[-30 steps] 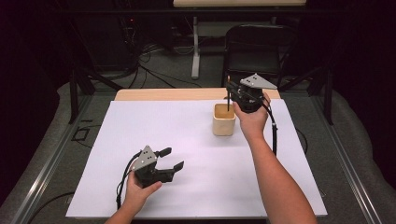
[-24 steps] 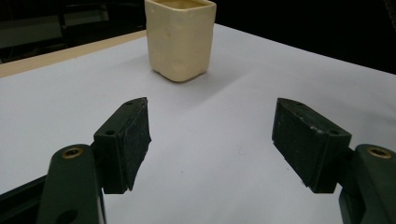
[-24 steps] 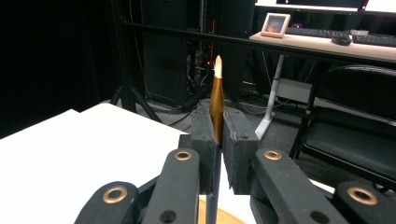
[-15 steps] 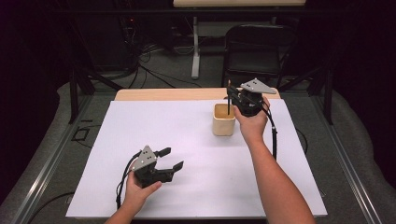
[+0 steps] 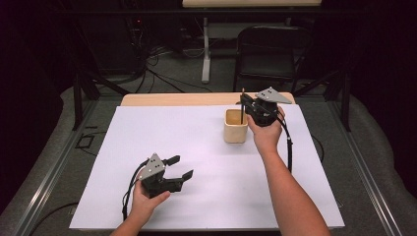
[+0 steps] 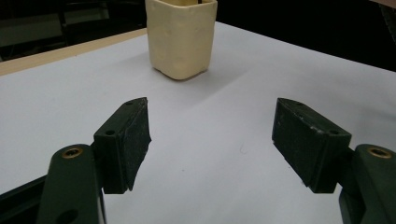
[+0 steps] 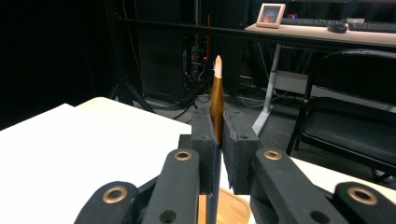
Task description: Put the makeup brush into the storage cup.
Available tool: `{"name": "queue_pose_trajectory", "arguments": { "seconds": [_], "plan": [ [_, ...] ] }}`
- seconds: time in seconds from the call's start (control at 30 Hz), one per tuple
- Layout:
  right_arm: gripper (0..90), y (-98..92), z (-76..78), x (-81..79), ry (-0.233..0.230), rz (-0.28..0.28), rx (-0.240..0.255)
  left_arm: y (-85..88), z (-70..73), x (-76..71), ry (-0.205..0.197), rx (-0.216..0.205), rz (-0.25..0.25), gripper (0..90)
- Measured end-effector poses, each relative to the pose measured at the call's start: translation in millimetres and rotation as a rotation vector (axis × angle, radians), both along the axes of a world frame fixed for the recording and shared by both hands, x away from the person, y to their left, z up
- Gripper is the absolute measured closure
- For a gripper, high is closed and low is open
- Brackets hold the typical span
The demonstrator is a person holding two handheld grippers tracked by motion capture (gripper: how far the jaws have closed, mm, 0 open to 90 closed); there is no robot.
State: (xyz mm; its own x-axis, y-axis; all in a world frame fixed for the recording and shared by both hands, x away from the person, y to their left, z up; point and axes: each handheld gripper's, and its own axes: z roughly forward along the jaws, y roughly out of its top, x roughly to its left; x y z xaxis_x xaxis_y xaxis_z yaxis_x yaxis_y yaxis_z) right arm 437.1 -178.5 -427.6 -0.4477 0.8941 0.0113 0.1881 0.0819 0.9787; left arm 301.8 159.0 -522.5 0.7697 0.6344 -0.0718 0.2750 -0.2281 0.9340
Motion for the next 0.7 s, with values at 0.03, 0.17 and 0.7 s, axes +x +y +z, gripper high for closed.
{"name": "queue_pose_trajectory", "arguments": {
  "seconds": [0.03,0.17,0.7],
  "plan": [
    [83.7,-0.5,-0.9,-0.1,0.004,0.0,-0.002,0.0,0.0,0.0,-0.001,0.002,-0.001,28.0],
    [83.7,-1.3,-5.5,0.0,0.01,-0.004,0.002,0.0,0.0,-0.2,0.0,0.001,0.001,28.0],
    [83.7,-1.5,-26.1,-0.6,0.038,-0.003,-0.009,0.9,-0.3,0.7,0.002,-0.002,-0.005,28.0]
  ]
}}
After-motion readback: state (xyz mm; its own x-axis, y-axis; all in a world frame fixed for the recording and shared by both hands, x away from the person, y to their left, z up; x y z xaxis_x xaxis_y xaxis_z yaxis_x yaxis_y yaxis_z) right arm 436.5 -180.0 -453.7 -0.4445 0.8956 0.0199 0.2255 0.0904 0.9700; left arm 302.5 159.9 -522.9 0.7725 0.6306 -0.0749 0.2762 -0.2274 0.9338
